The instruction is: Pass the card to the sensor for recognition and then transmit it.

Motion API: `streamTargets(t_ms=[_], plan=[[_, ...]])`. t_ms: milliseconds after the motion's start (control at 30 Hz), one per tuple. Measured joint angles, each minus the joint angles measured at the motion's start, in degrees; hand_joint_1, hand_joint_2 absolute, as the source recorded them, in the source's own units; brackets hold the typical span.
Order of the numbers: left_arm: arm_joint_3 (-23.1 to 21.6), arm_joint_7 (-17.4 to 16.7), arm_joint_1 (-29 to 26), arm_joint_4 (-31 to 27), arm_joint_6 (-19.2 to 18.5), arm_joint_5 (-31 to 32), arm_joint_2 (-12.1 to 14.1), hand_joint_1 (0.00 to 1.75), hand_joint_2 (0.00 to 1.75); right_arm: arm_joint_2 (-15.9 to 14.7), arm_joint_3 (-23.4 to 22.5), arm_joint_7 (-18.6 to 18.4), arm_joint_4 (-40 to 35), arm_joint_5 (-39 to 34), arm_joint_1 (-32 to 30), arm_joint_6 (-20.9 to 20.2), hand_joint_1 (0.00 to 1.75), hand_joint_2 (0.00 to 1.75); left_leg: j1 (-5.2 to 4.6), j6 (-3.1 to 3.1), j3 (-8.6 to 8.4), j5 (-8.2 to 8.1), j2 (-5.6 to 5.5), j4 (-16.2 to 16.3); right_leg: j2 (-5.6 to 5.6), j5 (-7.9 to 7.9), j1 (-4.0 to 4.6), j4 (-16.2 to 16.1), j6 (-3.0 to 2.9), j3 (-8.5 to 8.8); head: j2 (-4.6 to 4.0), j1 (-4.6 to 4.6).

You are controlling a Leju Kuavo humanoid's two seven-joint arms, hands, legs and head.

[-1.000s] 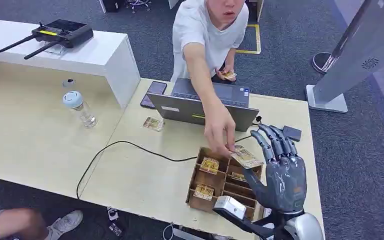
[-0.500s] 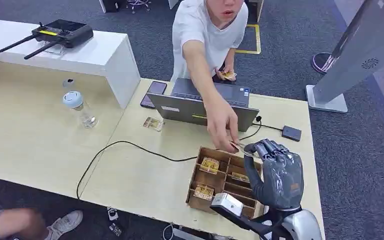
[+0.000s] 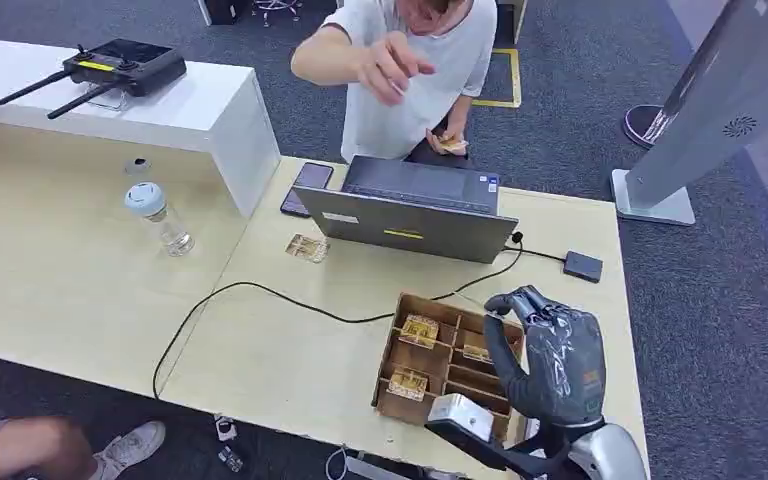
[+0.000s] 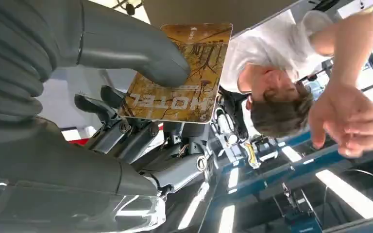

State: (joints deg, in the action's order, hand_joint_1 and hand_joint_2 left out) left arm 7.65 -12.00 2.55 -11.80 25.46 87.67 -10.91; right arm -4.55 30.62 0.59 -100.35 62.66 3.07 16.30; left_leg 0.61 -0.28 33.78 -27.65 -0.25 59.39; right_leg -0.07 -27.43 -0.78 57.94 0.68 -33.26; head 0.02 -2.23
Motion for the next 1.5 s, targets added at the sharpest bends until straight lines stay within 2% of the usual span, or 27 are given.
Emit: streamTargets(t_ms=[133,400,500,633,733,833,1000,1267,1500], plan=[[0.5,0.2,-0.3,0.0,1.0,-1.3,0.0,0.00,0.00,-0.6,-1.4,1.3,-1.9,-11.5,-1.5,-5.1,1.75,1.75,0.00,0.00,0.00,0.00,-0.02,0.0,-0.02,0.00,0.00,0.0,0.00,0.00,0.00,0.00],[1.4,0.6,-0.8,0.0,1.7,-1.8,0.0,0.00,0.00,-2.1,-3.7,2.4,-4.0,-14.2,-4.2,-6.3,1.75,1.75,0.00,0.00,0.01,-0.01,-0.01,0.0,0.00,0.00,0.00,0.0,0.00,-0.01,0.00,0.00],[1.6,0.4,-0.7,0.0,1.8,-2.2,0.0,0.00,0.00,-2.6,-4.3,1.8,-4.8,-18.1,-4.6,-8.9,1.75,1.75,0.00,0.00,-0.01,0.00,0.00,0.0,-0.01,0.00,0.00,0.0,0.00,-0.01,0.00,-0.02],[2.0,2.4,-1.5,0.0,4.1,-3.5,0.1,0.00,0.00,-4.5,-7.1,3.9,-5.7,-26.2,-8.5,-10.6,1.75,1.75,0.00,0.00,0.02,-0.01,-0.05,0.0,-0.04,-0.01,0.00,0.0,0.01,0.01,0.00,0.00],[2.4,2.7,-1.9,0.0,4.8,-3.9,0.4,0.00,0.00,-5.4,-9.6,5.0,-5.7,-34.7,-11.3,-12.3,1.75,1.75,-0.01,0.02,0.02,-0.06,-0.03,0.0,-0.01,-0.02,-0.01,0.0,0.01,-0.01,0.00,0.00],[2.7,2.8,-1.9,0.0,5.2,-3.9,0.5,0.00,0.00,-6.2,-12.5,4.5,-5.1,-42.6,-13.1,-13.8,1.75,1.75,-0.01,0.08,0.02,-0.10,-0.04,0.0,-0.02,-0.07,-0.01,0.0,0.07,0.00,0.00,0.00],[3.0,2.8,-2.1,0.0,5.4,-3.9,0.5,0.00,0.00,-7.0,-16.1,2.9,-3.6,-50.0,-15.3,-14.6,1.75,1.75,-0.01,0.07,0.01,-0.10,-0.03,0.0,-0.02,-0.07,-0.01,0.0,0.07,0.00,0.00,0.00],[3.0,2.8,-2.1,0.0,5.8,-3.8,0.6,0.00,0.00,-7.5,-20.0,1.3,-0.3,-56.0,-17.8,-14.5,1.75,1.75,-0.01,0.08,0.02,-0.10,-0.03,0.0,-0.02,-0.08,-0.01,0.0,0.08,0.00,0.00,0.00],[3.0,2.6,-2.1,0.0,5.8,-3.9,0.6,0.00,0.00,-7.8,-21.8,-1.2,1.3,-54.3,-19.0,-12.8,1.75,1.75,-0.01,0.09,0.02,-0.11,-0.03,0.0,-0.02,-0.08,-0.01,0.0,0.08,0.00,0.00,0.00]])
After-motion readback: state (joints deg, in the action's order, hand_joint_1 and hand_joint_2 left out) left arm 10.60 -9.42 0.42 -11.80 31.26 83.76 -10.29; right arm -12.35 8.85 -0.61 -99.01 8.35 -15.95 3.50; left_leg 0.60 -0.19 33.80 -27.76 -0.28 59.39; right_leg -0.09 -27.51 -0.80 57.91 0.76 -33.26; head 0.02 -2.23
